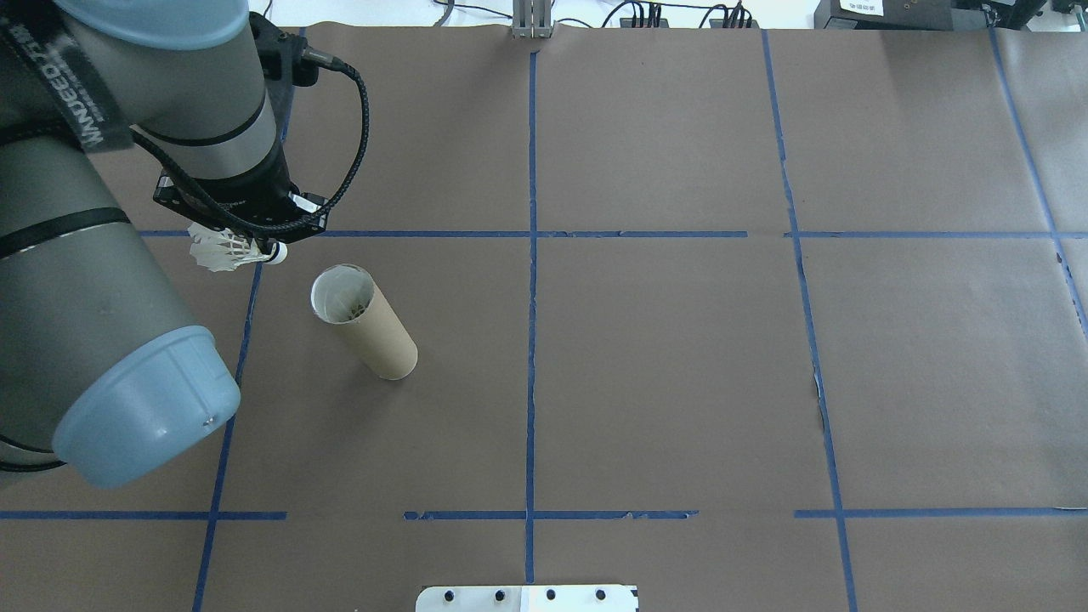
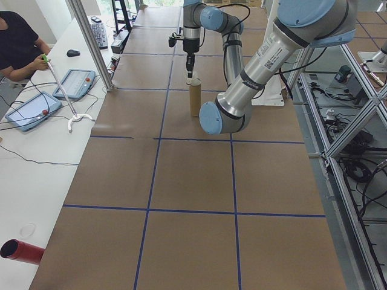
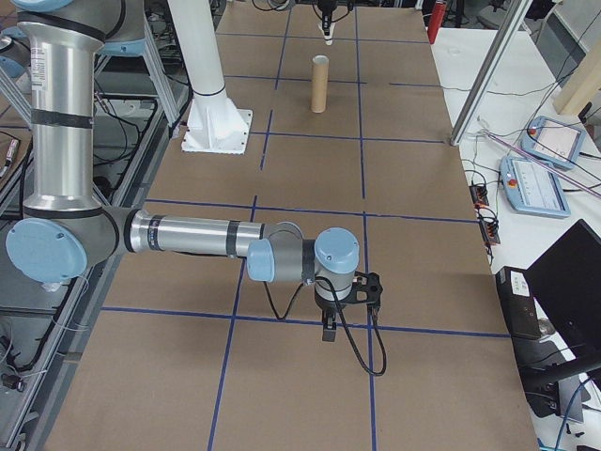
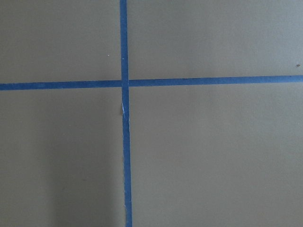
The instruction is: Collect badminton balls into bucket
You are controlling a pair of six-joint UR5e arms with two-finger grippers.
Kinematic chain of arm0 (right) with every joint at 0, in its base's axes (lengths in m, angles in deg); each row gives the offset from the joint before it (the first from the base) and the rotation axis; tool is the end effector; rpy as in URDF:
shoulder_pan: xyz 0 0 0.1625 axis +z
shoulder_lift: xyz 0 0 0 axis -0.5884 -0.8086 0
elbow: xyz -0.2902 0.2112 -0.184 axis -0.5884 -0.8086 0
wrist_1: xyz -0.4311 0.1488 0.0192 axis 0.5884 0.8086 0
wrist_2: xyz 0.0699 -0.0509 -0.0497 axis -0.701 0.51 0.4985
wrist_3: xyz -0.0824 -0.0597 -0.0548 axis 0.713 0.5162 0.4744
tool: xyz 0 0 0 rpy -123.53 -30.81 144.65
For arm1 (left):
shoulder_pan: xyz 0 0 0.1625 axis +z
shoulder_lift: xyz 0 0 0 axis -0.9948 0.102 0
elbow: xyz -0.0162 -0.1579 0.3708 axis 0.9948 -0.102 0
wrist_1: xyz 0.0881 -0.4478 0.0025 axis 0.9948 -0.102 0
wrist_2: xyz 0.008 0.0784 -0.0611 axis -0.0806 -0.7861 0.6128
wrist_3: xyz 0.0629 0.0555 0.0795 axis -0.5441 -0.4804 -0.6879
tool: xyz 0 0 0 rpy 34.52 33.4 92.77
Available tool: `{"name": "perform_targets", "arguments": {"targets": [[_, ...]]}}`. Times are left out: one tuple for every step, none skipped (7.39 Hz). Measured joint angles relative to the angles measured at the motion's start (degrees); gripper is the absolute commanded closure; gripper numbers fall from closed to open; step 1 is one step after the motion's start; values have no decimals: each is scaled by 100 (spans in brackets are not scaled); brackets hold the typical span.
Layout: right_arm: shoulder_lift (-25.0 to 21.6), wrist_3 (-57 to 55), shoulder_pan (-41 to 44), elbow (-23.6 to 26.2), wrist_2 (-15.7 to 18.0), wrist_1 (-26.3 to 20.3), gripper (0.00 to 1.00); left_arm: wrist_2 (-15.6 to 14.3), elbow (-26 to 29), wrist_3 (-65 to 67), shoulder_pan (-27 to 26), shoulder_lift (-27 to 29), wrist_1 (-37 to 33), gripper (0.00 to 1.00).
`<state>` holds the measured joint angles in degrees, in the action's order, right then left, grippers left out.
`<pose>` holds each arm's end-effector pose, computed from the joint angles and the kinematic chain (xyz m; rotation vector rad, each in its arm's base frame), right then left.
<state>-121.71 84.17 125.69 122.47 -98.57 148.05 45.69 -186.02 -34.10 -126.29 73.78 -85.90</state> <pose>0.0533 -0.5084 0.6592 0.0143 -0.7299 0.0553 0.3194 -0.4253 0.0505 0.0675 0.4889 0.0618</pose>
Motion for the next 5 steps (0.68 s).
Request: {"name": "perform_targets", "arguments": {"targets": [[0, 0, 0, 0, 0, 0, 0, -63, 122, 17, 122, 201, 169, 100], [0, 0, 0, 0, 0, 0, 0, -108, 322, 43, 240, 384, 245, 100], [0, 0, 0, 0, 0, 0, 0, -173, 570, 153, 366, 561, 286, 100], [0, 0, 0, 0, 0, 0, 0, -266, 764, 335, 522, 696, 349, 100], [0, 0, 0, 0, 0, 0, 0, -346, 850, 451, 638, 779, 456, 100]]}}
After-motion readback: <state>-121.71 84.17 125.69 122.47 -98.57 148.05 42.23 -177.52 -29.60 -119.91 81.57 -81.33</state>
